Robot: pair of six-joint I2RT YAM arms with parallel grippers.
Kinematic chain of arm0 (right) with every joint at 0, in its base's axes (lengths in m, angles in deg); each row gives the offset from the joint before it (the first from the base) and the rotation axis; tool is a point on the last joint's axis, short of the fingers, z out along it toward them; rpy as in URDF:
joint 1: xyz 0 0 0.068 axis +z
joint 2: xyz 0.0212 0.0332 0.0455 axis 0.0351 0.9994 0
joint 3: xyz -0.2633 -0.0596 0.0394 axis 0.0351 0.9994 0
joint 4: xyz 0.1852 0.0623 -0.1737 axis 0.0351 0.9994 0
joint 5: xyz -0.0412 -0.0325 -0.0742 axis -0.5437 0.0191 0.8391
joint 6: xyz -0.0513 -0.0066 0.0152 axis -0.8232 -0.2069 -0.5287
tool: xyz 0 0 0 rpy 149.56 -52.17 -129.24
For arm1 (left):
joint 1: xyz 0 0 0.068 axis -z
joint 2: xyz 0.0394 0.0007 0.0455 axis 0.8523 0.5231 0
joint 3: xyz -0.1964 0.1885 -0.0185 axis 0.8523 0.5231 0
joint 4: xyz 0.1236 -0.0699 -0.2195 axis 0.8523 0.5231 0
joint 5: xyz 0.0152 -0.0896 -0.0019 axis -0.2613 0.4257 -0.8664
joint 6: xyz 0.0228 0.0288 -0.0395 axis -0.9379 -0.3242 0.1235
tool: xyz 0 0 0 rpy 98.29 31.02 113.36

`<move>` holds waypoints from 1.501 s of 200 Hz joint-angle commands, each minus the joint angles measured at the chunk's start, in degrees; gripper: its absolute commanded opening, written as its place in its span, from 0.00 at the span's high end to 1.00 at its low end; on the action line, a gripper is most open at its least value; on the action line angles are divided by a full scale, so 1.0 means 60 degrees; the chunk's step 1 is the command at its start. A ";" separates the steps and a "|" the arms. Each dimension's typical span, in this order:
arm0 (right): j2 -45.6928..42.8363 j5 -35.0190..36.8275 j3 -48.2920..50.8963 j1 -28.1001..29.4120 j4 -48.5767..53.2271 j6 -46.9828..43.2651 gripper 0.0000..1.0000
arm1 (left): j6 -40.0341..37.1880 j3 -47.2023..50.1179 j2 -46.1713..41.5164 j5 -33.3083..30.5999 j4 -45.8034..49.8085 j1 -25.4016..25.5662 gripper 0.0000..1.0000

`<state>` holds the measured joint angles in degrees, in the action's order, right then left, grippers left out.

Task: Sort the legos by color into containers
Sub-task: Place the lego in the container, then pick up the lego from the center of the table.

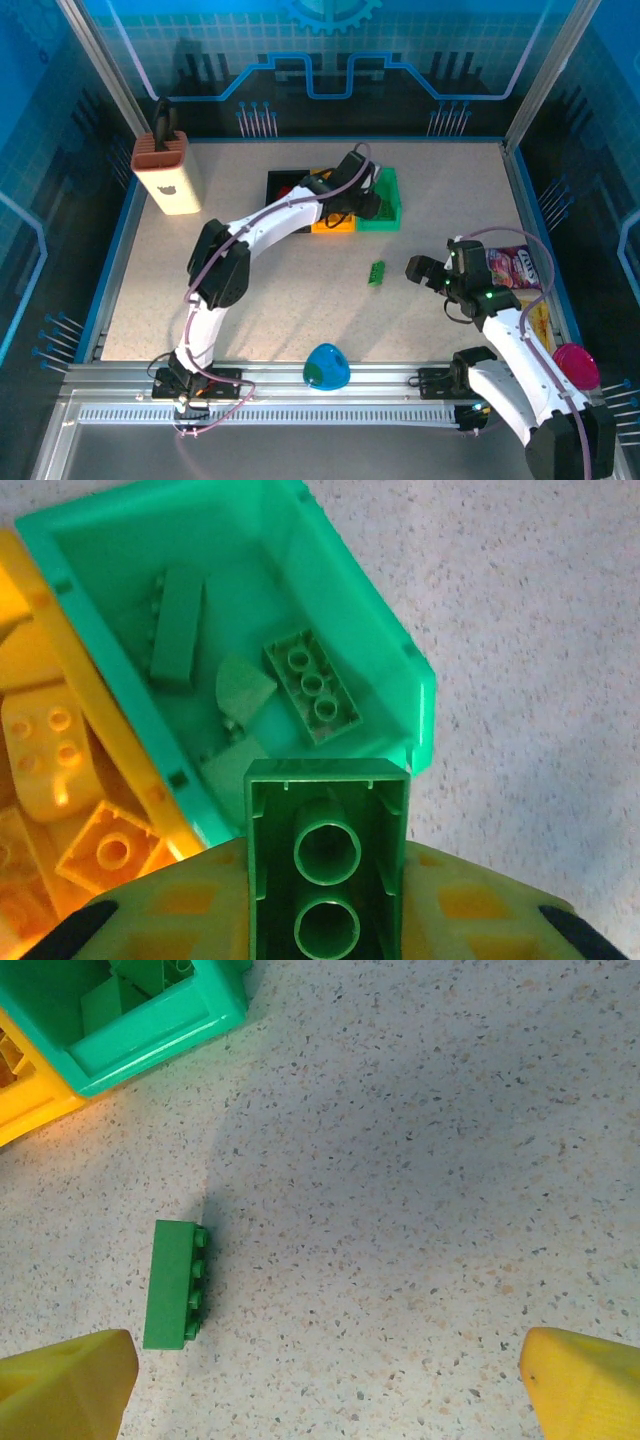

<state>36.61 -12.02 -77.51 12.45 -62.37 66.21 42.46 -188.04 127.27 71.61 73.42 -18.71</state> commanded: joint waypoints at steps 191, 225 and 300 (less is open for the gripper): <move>0.1309 0.0330 -0.0357 0.1822 -0.0487 0.0490 0.05 | 0.0140 0.3072 -0.3344 -0.0027 -0.1194 -0.0173 0.21; 0.2438 0.0464 -0.0671 0.2531 -0.1040 0.0757 0.09 | 0.0284 0.5263 -0.4943 -0.0226 -0.1996 -0.0215 0.22; 0.5413 0.0580 -0.1964 0.3221 -0.1703 0.0877 0.24 | 0.0934 0.8657 -0.7665 -0.0873 -0.2549 -0.0520 0.23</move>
<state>64.87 -9.55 -86.21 30.61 -70.72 70.71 46.13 -139.37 85.89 68.83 60.63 -20.88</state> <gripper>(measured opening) 0.780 0.771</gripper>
